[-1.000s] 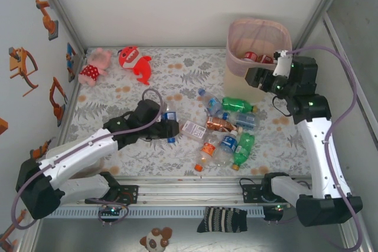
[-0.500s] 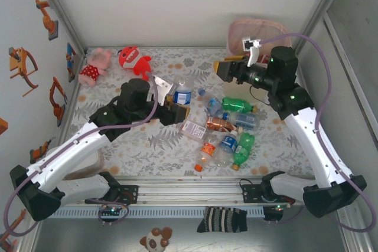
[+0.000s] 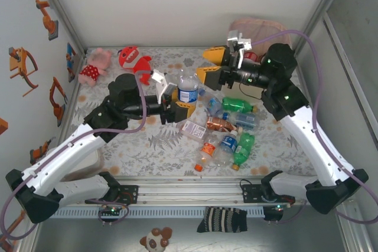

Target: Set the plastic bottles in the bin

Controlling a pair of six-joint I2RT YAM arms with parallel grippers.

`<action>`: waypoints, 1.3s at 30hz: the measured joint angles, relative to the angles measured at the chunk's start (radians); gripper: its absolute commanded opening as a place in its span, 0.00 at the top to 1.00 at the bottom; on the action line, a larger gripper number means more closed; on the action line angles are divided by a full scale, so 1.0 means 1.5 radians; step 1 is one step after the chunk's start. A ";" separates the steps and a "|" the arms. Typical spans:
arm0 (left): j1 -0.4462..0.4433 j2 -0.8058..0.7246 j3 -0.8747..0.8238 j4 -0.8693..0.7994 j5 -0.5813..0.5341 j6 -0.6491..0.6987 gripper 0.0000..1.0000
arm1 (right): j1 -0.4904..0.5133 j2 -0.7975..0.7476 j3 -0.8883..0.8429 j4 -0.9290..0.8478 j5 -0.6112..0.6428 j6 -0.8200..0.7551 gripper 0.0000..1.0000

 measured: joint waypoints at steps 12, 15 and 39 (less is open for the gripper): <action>0.000 0.007 0.004 0.023 0.023 0.009 0.47 | 0.047 0.021 0.045 -0.064 -0.053 -0.068 0.22; 0.000 0.012 0.007 0.024 0.023 0.009 0.47 | 0.048 0.023 0.045 -0.076 -0.054 -0.074 0.26; 0.000 0.026 0.018 0.027 0.019 0.007 0.45 | 0.057 0.042 0.058 -0.090 -0.033 -0.069 0.30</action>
